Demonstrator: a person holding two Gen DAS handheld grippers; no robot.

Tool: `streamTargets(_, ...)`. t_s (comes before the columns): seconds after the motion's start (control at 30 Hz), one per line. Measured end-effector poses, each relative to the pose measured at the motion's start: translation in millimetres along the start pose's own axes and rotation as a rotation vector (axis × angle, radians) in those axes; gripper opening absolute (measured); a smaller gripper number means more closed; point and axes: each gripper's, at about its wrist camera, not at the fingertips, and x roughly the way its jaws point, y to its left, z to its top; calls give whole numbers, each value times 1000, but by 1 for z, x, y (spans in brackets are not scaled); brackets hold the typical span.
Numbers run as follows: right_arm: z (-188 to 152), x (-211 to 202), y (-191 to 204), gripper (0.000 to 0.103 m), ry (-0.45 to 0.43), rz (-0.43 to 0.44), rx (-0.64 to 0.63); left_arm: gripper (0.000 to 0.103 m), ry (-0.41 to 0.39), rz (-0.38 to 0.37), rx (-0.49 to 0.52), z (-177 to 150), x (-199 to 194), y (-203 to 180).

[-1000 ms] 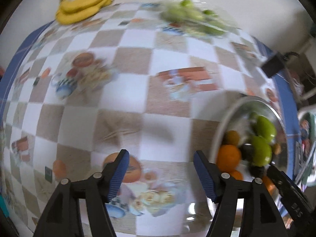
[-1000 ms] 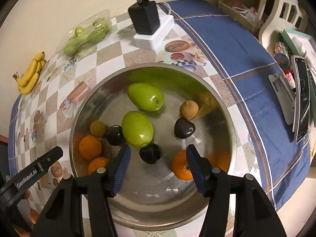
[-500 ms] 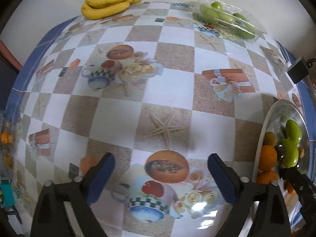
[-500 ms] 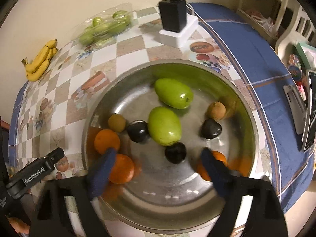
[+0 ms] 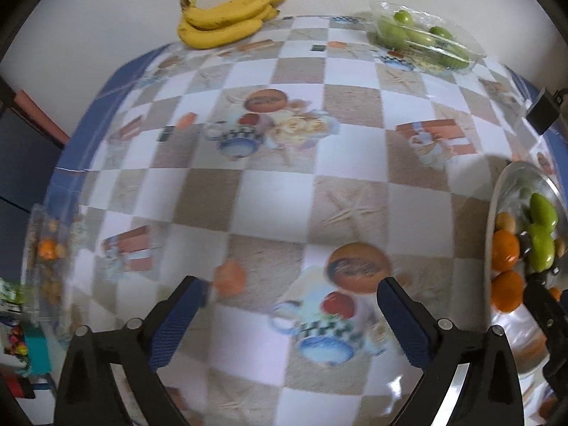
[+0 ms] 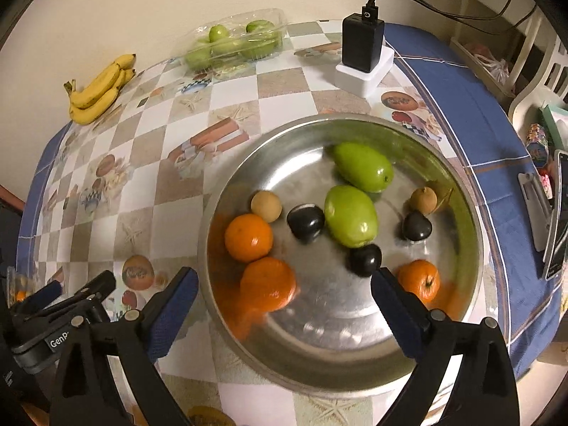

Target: Organize fruits

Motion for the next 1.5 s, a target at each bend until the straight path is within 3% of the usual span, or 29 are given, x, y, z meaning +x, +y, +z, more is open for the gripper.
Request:
streamTargets(0.63,-40,-35,18,98,-25,-24,-40,100,-10,-13,-11,-39,-35,30)
streamTargets(1.1,-44,-44,14,98,-65,-19,-18,100,-59,-34,-31,-46,-47,35)
streamTargets(1.5,-44,-47,19,98,-87,-30,-45,100,-52,-63,-52,-47,-45,39)
